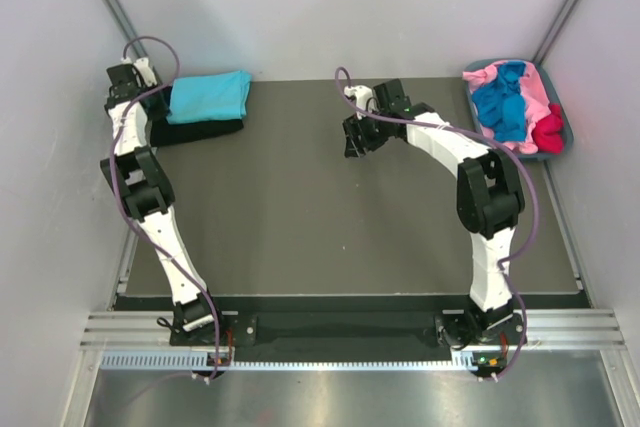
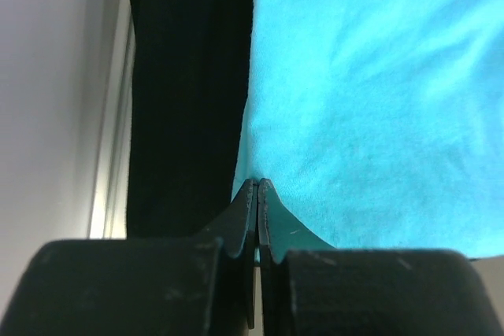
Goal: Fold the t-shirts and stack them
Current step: Neatly place the folded tshirt to the corner
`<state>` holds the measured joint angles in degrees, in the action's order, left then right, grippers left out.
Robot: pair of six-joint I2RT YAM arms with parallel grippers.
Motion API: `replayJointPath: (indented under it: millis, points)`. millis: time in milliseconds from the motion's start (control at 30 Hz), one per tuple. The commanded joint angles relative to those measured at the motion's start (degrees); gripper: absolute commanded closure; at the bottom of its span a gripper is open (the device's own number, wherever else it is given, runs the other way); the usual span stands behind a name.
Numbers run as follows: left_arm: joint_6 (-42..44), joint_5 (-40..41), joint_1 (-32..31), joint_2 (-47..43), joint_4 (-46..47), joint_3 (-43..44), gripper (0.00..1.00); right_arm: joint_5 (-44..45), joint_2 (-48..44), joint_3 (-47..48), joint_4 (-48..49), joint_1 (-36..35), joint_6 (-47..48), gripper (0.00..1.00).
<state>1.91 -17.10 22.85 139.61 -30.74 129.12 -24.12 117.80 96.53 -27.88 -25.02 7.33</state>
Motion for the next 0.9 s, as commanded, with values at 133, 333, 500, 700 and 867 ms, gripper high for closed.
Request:
replayJointPath:
  millis: [133,333,500,700,867]
  points:
    - [2.5,0.0,2.0,-7.9,1.6,-1.0,1.00,-1.4,0.8,2.9,1.7,-0.8,-0.5,0.38]
    - [4.9,0.9,2.5,-8.7,0.9,-2.3,1.00,-1.7,1.0,2.8,1.9,-0.8,-0.8,0.38]
    - [6.1,2.1,3.5,-8.6,0.6,-2.4,1.00,-1.8,1.5,3.0,2.0,-0.9,-0.9,0.38]
    - [6.5,1.1,3.9,-8.0,0.3,-2.1,1.00,-2.0,1.9,3.0,2.2,-0.9,-1.3,0.38]
    - [7.2,1.8,3.8,-7.7,0.0,-1.8,1.00,-2.1,2.4,3.9,2.3,-0.8,-1.6,0.38]
